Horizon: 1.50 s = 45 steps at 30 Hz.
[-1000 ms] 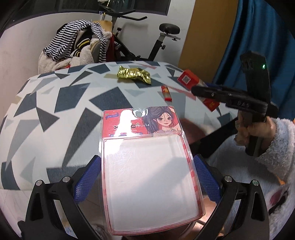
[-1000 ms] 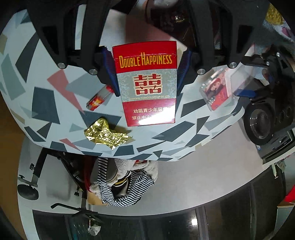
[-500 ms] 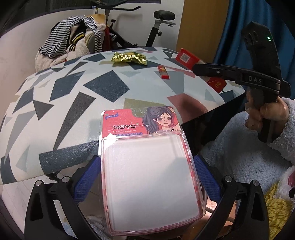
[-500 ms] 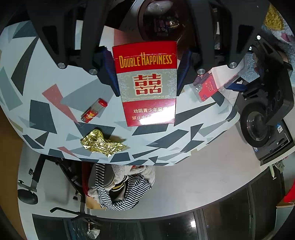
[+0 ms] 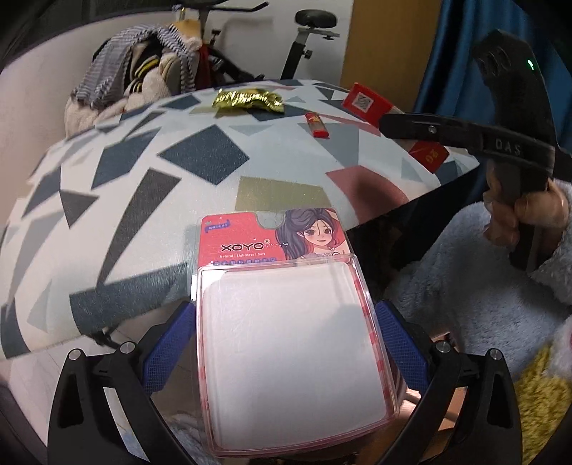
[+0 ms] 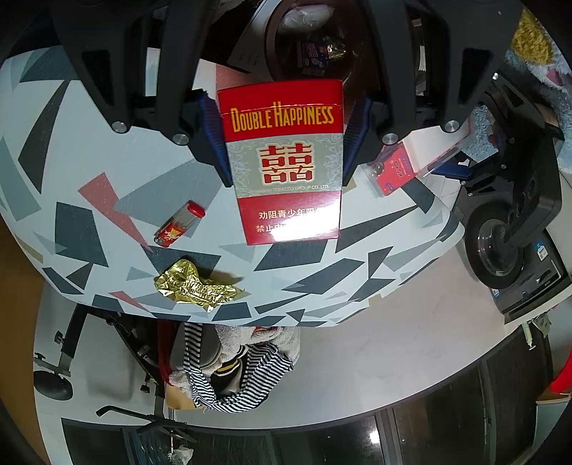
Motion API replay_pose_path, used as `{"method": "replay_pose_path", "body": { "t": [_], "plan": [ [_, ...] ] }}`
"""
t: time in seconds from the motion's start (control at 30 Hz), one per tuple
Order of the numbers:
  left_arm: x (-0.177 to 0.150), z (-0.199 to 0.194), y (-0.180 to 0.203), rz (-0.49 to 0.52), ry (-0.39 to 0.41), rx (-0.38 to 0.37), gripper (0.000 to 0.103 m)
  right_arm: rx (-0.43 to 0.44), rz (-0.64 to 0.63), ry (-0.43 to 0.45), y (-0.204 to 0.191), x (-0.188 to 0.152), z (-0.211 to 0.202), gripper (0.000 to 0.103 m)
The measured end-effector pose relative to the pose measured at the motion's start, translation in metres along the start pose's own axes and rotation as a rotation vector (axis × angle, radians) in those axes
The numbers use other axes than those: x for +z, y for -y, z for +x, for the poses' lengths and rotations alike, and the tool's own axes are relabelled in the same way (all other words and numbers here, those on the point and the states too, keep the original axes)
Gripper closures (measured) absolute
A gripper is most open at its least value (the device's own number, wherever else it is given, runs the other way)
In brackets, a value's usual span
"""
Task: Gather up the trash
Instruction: 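Carry package and box over the brown bin and open the left gripper, then open the right gripper over the bin to drop the red box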
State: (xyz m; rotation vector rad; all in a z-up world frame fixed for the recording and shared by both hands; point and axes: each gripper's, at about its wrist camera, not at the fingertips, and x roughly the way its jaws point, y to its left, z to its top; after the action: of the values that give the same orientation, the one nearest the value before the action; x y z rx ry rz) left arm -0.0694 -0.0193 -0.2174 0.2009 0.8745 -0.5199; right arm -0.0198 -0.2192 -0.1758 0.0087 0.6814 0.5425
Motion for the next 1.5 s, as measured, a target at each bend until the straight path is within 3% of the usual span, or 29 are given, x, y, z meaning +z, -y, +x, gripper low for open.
{"method": "replay_pose_path", "body": {
  "t": [0.17, 0.77, 1.5],
  "plan": [
    [0.003, -0.005, 0.004, 0.024, 0.036, -0.015, 0.006, 0.001, 0.002, -0.001, 0.000, 0.000, 0.000, 0.044],
    [0.014, -0.005, 0.007, 0.034, 0.050, -0.016, 0.006, 0.061, -0.036, -0.014, -0.019, -0.001, 0.001, 0.044],
    [-0.001, -0.036, -0.047, -0.176, 0.140, 0.031, 0.006, 0.130, -0.141, -0.216, -0.052, -0.048, 0.039, 0.044]
  ]
}}
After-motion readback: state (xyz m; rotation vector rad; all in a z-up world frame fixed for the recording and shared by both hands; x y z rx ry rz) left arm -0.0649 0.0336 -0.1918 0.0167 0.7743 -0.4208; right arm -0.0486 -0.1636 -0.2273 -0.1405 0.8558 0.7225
